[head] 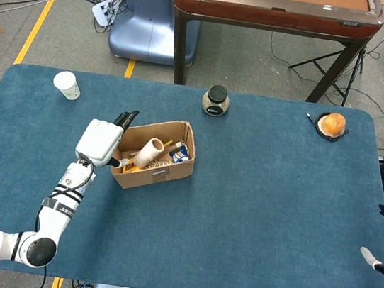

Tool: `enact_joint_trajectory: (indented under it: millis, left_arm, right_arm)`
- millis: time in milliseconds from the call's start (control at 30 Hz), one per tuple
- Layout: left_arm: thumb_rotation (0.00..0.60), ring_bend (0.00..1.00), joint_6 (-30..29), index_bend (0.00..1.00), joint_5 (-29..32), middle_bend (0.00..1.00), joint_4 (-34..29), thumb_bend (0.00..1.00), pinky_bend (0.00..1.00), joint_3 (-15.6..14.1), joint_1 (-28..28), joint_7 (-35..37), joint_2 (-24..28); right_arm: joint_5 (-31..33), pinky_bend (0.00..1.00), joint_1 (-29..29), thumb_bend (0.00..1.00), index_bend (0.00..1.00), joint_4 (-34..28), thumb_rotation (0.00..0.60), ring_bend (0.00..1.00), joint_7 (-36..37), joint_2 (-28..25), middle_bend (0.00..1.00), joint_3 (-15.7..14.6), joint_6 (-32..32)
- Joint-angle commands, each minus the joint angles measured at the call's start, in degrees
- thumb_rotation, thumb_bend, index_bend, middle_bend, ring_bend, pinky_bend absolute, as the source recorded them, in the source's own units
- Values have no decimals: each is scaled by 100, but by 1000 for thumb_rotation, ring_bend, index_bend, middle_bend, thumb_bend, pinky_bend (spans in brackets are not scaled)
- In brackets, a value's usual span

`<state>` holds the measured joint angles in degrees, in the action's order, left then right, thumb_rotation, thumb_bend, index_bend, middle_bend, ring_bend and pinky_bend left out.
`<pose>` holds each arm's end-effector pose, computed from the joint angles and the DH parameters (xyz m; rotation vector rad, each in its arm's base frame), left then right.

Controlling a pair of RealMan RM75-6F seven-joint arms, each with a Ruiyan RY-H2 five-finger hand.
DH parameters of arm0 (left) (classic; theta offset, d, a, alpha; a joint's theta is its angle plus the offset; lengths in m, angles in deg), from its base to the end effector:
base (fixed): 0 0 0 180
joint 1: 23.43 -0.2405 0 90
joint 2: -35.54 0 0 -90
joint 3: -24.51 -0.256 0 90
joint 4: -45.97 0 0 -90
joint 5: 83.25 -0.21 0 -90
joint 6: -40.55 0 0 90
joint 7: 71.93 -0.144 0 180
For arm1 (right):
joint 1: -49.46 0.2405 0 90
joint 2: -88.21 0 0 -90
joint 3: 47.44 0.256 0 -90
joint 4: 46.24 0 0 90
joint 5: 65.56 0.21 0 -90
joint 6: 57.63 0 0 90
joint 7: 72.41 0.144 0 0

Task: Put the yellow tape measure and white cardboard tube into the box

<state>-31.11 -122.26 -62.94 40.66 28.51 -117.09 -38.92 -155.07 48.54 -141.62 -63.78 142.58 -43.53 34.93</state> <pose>-0.0769 0.3568 0.0815 -1.6614 -0.7672 -0.8561 -0.3082 -0.1524 0.2228 1.3027 -0.8461 0.9890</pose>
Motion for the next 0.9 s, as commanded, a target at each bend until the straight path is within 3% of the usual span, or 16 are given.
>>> enact_joint_trajectory:
  millis: [33, 233, 367, 500, 700, 900]
  left_arm:
    - [600, 640, -114, 0, 27, 137, -158, 97, 878, -114, -79, -80, 133]
    - [600, 634, -461, 36, -370, 151, -744, 98, 878, -533, -545, 26, 629]
    - [600, 626, -769, 217, -672, 318, -1199, 98, 878, -942, -991, 55, 1097]
    - [600, 618, -1023, 321, -928, 435, -1512, 99, 878, -1254, -1414, 207, 1485]
    - [600, 539, -1238, 372, -1645, 449, -1708, 99, 819, -1786, -2064, 600, 1837]
    - [600, 422, -1600, 408, -2691, 447, -1511, 134, 667, -2274, -2845, 1325, 1828]
  right_arm:
    - [-6, 433, 6, 113, 204, -12, 600, 191, -31, 7, 289, -8, -15]
    - [0, 433, 4, 113, 204, -33, 600, 192, -113, 30, 289, -10, -14]
    - [35, 433, 16, 113, 204, -49, 600, 191, -215, 60, 289, -7, -52]
    - [95, 433, 30, 113, 204, -70, 600, 191, -338, 94, 289, 7, -93]
    - [308, 433, 82, 113, 204, -87, 600, 192, -568, 197, 292, 76, -215]
    - [676, 433, 131, 112, 222, -53, 600, 194, -949, 355, 298, 216, -308]
